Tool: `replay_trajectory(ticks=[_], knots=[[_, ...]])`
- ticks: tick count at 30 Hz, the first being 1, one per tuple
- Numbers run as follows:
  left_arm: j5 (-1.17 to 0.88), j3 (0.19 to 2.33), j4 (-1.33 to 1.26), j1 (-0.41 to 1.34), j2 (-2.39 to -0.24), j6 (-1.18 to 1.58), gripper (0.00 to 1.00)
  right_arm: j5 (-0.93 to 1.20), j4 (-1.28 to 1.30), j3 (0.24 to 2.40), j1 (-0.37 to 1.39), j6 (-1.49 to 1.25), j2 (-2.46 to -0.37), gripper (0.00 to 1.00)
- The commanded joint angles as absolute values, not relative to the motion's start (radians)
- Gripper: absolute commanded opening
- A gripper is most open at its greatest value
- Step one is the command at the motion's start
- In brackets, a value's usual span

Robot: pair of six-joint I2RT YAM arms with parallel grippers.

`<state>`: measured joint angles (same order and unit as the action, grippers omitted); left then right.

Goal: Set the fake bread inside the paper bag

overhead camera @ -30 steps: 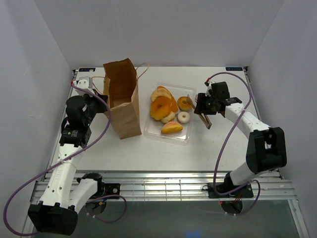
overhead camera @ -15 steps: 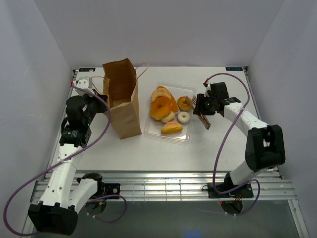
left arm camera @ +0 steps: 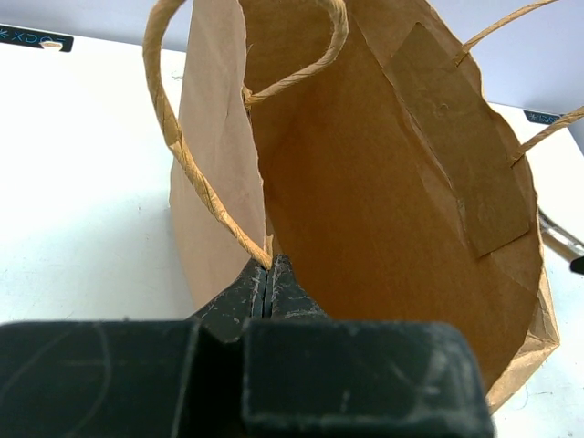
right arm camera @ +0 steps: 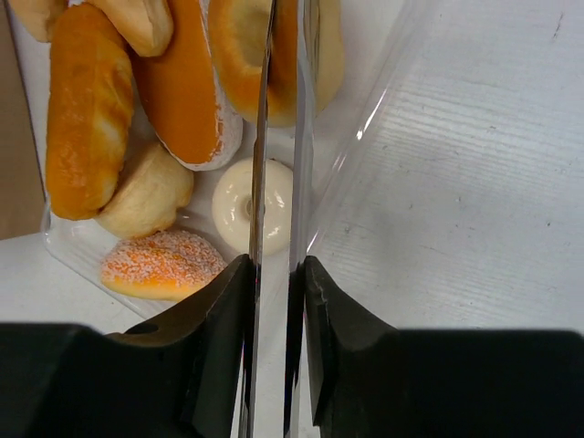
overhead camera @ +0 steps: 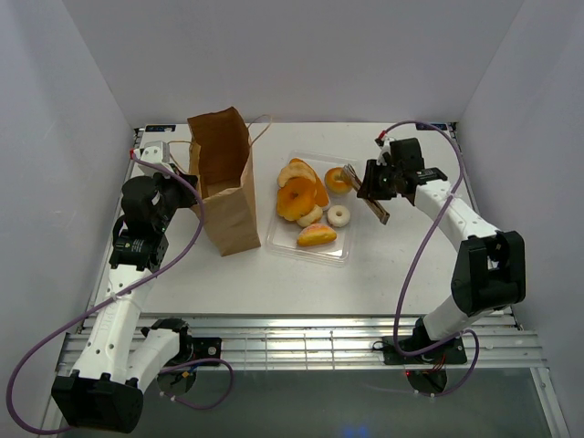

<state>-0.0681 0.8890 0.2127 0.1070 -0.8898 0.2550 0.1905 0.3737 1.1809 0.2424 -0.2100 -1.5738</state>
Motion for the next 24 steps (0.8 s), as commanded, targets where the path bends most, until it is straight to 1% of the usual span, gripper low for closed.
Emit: replay_trajectory(ticks=[1,8,15,18,22,24], knots=[[-0.058,0.890,0.209,0.110,-0.864,0.244,0.00,0.218,0.399,1.281,0.239,-0.209,-1.511,0.25],[-0.054,0.884,0.201,0.110,-0.861,0.244,0.00,0.212,0.501,1.388,0.239,-0.189,-1.410,0.25],[-0.054,0.879,0.198,0.110,-0.862,0.247,0.00,0.282,0.578,1.520,0.276,-0.175,-1.304,0.25],[-0.052,0.876,0.195,0.110,-0.859,0.249,0.00,0.279,0.612,1.592,0.324,-0.170,-1.301,0.26],[-0.055,0.874,0.192,0.112,-0.858,0.250,0.00,0.268,0.655,1.773,0.421,-0.169,-1.334,0.27],[-0.061,0.874,0.192,0.112,-0.861,0.252,0.00,0.271,0.669,1.822,0.457,-0.173,-1.360,0.27]])
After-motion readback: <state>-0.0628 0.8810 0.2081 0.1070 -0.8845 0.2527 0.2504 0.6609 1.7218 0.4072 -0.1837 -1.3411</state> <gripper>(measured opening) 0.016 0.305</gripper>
